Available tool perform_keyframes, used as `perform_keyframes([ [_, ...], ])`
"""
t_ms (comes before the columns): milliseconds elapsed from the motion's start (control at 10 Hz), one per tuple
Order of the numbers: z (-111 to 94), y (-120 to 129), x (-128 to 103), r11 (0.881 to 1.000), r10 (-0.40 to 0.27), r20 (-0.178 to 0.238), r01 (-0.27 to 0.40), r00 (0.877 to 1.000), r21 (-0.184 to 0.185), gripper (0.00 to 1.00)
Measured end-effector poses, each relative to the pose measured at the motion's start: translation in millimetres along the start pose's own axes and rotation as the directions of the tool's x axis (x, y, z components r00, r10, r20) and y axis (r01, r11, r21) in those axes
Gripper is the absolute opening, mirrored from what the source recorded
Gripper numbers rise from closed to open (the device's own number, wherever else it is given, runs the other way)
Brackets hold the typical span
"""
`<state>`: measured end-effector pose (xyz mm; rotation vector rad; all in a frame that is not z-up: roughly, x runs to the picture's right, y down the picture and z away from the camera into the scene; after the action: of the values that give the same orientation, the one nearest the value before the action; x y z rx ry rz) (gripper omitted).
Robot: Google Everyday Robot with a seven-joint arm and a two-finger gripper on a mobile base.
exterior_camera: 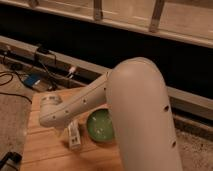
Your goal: Place the bottle in the ceramic bowl
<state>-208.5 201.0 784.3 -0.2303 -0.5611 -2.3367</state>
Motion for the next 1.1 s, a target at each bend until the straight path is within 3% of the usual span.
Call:
perform_keyframes([
  [500, 46, 0, -13, 0.999, 0.015, 0.087, -0.018, 0.996, 0.032, 0.78],
  [1100, 40, -1, -15, 0.999, 0.012, 0.099, -0.016, 0.995, 0.034, 0.20],
])
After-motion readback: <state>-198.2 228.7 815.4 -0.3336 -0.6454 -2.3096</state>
